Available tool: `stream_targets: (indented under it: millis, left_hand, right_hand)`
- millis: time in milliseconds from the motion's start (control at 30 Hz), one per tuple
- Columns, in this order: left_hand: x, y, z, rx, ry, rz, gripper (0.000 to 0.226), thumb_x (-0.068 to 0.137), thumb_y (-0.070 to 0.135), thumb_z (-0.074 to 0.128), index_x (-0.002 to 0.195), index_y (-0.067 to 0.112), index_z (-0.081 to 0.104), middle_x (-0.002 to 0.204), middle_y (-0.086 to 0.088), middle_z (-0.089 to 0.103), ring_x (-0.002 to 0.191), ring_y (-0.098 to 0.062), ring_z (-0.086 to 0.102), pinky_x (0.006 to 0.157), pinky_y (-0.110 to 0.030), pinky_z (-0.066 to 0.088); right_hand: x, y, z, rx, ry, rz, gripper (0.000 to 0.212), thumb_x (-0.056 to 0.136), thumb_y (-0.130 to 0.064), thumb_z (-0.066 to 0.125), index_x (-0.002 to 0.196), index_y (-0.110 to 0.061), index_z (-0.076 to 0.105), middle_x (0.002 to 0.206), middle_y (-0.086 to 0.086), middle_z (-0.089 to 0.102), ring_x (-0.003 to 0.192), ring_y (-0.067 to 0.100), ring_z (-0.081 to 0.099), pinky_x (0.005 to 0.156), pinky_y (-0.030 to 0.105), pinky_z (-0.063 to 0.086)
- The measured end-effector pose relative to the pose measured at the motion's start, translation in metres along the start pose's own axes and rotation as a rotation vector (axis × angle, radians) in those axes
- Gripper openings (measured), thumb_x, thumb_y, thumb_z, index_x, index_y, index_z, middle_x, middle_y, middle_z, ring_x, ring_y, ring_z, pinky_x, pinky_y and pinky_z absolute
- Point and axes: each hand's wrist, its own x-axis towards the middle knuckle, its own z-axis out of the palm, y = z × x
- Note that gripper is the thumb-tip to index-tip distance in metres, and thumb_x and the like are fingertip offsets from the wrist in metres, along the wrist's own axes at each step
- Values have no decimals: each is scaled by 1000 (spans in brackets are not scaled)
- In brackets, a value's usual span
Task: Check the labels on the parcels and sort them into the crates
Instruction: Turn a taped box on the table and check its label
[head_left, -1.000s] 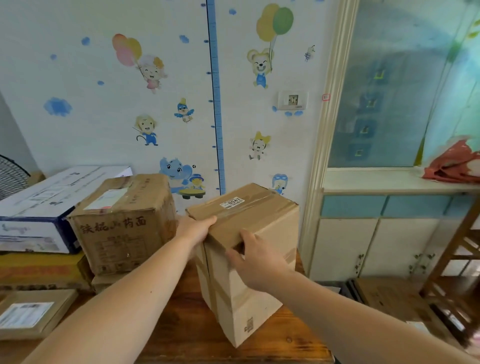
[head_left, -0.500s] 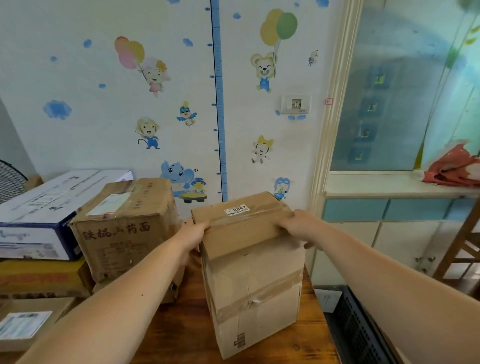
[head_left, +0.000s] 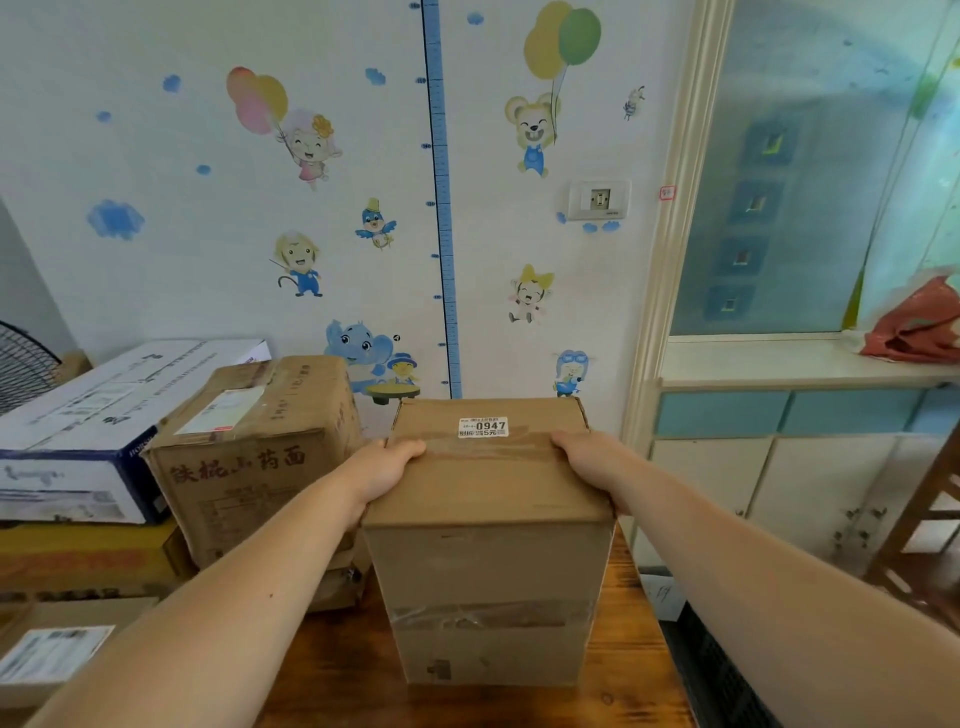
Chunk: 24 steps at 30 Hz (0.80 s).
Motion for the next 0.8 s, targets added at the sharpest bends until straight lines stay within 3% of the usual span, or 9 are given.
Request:
stream_targets:
  millis: [133,333,400,433,500,567,667,800]
  left_hand:
    - [-4,3,1,-16,-35,-30,23,99,44,50,107,23,54,108,-9,66,106,-30,63,101,-47,49]
    - [-11,8,0,84,-42,-82,22,101,42,48,101,20,53,107,-10,65,106,-29,62,102,-49,47]
    - [-7,9,4,248,19,-4,34,101,43,44,122,16,49,120,-10,60,114,-29,58,105,-46,45]
    - [-3,10,5,407,60,66,48,101,44,43,140,15,39,137,-11,52,125,-30,51,109,-45,40]
    - [1,14,9,716,84,203,72,100,51,41,157,21,10,164,-8,13,147,-29,21,119,-44,24]
    - [1,16,15,875,37,251,86,93,66,40,158,23,2,165,-1,-10,151,-25,-7,121,-47,7]
    - [2,16,21,959,-1,218,95,87,76,38,157,24,2,165,-1,-10,150,-25,-16,121,-50,3]
    - [6,19,27,1013,0,186,93,86,78,36,157,27,3,165,2,-9,151,-29,-12,121,-52,8]
  right_hand:
    - [4,3,5,-13,67,-68,51,100,-45,40,130,-6,53,125,16,59,113,34,57,101,44,47]
    - [8,-1,4,-348,132,-172,64,101,-47,33,155,-17,15,148,15,39,128,35,46,107,46,40]
    - [9,-3,4,-466,177,-260,67,100,-51,33,157,-23,10,162,12,16,142,36,30,114,48,32]
    - [10,-3,5,-540,169,-301,68,99,-55,33,156,-23,14,164,9,7,147,34,20,117,49,26]
    - [9,-7,8,-658,118,-354,75,94,-66,32,154,-23,23,165,4,7,150,28,9,119,50,21]
    - [8,-11,11,-700,73,-363,83,88,-76,32,155,-27,22,164,3,7,151,25,2,119,52,21]
    - [10,-9,14,-703,63,-345,89,84,-80,35,155,-29,18,165,2,5,151,26,-4,118,53,21]
    - [17,-2,11,-708,56,-330,90,83,-82,30,155,-29,19,165,2,6,151,26,-8,120,54,16]
